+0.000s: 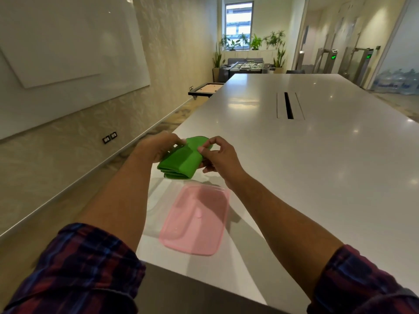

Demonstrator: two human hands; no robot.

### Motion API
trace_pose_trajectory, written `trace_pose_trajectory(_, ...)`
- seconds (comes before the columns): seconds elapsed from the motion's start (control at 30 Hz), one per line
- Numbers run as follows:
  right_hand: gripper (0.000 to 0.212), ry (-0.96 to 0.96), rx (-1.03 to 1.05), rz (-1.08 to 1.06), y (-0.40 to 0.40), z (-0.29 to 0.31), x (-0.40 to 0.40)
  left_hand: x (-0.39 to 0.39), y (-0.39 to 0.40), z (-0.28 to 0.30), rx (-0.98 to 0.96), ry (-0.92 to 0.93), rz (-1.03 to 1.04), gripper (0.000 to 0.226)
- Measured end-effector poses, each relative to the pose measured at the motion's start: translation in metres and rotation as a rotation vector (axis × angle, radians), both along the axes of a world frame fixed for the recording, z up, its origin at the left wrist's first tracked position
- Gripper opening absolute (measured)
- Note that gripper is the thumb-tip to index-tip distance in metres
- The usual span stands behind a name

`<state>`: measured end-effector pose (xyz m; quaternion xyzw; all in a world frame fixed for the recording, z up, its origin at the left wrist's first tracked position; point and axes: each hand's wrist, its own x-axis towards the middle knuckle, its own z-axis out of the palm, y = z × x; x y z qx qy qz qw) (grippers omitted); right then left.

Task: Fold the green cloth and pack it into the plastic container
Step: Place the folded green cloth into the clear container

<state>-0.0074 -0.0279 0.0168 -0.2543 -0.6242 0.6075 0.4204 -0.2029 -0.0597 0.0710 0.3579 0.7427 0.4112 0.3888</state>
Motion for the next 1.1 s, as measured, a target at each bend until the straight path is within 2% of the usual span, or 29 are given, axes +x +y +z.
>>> trace_pose_trajectory(0.13,0.014,-0.033,0.033,0.095,-0.011,-0.001,-0.028,-0.031,-0.017,-0.008,0.025,0.051,0.068,0.061)
trace_pose_trajectory(0.2,0.009,-0.081,0.073,0.138,-0.016,-0.002,-0.040,-0.041,-0.025,-0.011,0.025,0.097,0.083,0.052)
trace_pose_trajectory(0.33,0.017,-0.257,0.226,0.154,-0.024,-0.003,-0.062,-0.057,-0.039,-0.018,-0.060,0.212,0.101,0.029)
trace_pose_trajectory(0.53,0.023,-0.507,0.440,0.178,-0.026,-0.005,-0.090,-0.069,-0.052,-0.027,-0.117,0.396,0.125,0.022)
trace_pose_trajectory(0.73,0.027,-0.793,0.782,0.126,-0.030,-0.007,-0.102,-0.071,-0.057,-0.033,-0.145,0.530,0.072,0.014)
trace_pose_trajectory(0.87,0.026,-0.956,0.960,0.143,-0.032,-0.003,-0.106,-0.065,-0.056,-0.036,-0.250,0.575,-0.030,0.014)
trace_pose_trajectory(1.03,0.026,-1.137,1.051,0.178,-0.035,-0.001,-0.115,-0.059,-0.050,-0.043,-0.373,0.629,-0.141,0.005)
trace_pose_trajectory(1.1,0.026,-1.177,1.088,0.172,-0.035,-0.003,-0.118,-0.058,-0.048,-0.049,-0.431,0.655,-0.195,0.010)
